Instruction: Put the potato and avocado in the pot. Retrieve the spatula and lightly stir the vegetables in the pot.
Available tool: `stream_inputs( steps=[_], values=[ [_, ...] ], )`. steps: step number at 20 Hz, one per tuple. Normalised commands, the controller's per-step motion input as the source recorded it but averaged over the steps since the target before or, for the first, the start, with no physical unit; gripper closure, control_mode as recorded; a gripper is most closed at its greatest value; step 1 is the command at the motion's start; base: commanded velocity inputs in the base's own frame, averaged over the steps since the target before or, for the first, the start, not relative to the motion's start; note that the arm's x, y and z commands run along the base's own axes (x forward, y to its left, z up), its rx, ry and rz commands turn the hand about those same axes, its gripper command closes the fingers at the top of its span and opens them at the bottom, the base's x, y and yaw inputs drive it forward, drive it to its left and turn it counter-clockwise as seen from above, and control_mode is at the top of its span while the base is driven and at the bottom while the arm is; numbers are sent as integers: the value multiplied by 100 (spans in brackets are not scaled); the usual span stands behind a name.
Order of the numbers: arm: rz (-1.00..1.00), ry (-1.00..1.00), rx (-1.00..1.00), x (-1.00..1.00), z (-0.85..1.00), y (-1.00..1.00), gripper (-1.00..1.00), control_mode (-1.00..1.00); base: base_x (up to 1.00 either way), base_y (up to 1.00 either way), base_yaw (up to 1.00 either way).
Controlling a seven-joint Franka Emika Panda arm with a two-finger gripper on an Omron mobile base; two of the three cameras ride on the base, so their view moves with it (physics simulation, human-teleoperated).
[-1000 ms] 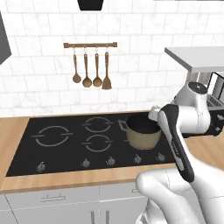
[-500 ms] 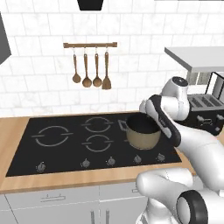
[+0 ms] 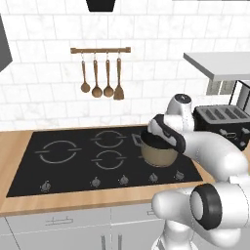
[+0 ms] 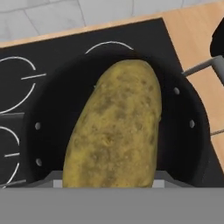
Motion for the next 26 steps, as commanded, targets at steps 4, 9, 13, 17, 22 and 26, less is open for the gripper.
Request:
stream_inputs(
  steps=[4,9,13,17,22,26],
  values=[
    [0,2,-2,26,-55,0,100,-100,0,0,0],
    [0,0,0,-1,-24,0,-100,-100,0,0,0],
    [0,-5,0,-5,11,0,-100,-100,0,0,0],
    [0,-4,0,-5,50,-1,-100,-100,0,0,0],
    [0,-3,0,-12,75,0,-100,-100,0,0,0],
    [0,-11,0,-93,100,1,-100,-100,0,0,0]
  ],
)
